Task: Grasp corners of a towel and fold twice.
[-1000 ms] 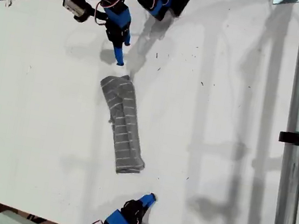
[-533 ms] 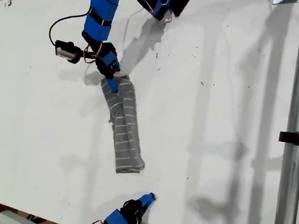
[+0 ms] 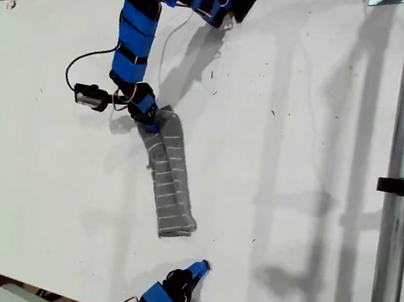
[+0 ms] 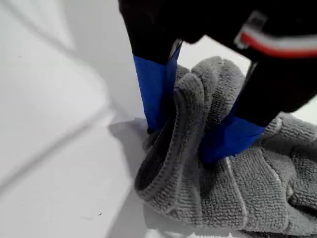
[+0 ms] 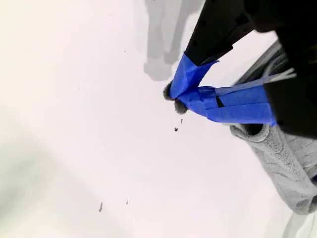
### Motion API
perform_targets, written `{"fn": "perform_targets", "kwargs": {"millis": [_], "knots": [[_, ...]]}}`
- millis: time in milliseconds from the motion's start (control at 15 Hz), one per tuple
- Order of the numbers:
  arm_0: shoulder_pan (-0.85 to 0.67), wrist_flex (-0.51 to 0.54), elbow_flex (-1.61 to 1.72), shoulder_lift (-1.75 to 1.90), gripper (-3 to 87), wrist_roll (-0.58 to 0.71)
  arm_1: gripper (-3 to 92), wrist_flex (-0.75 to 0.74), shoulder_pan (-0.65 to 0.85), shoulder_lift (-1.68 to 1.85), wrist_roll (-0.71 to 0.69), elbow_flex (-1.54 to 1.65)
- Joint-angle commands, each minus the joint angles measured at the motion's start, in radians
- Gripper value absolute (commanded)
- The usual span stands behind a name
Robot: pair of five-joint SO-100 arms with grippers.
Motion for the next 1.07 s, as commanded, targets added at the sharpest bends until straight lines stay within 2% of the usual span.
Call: {"fn": "perform_targets", "kwargs": {"millis": [0,67,200,333,467,533,600,800,1000], "knots": [[-0.005,0.005,0.009,0.003,-2.6,0.017,-0.2,0.064,-0.06,0.011,0.02,-0.066],[-0.006,0.005,0.009,0.003,-2.6,0.023,-0.2,0.153,-0.071,0.067,0.035,-0.028],[-0.009,0.005,0.009,0.003,-2.6,0.026,-0.2,0.253,-0.084,0.489,0.132,0.307],[-0.026,0.005,0.009,0.005,-2.6,0.048,-0.2,0.598,-0.086,0.996,0.296,0.497],[-0.04,0.005,0.009,0.005,-2.6,0.072,-0.2,0.945,-0.118,1.305,0.43,0.445],[-0.043,0.005,0.009,0.005,-2.6,0.077,-0.2,1.005,-0.129,1.361,0.442,0.4],[-0.046,0.005,0.009,0.005,-2.6,0.078,-0.2,0.963,-0.141,1.348,0.437,0.387],[-0.038,0.005,0.009,0.005,-2.6,0.064,-0.2,0.584,-0.216,0.982,0.419,0.348],[-0.032,0.005,0.009,0.005,-2.6,0.051,-0.2,0.331,-0.259,0.58,0.356,0.13]]}}
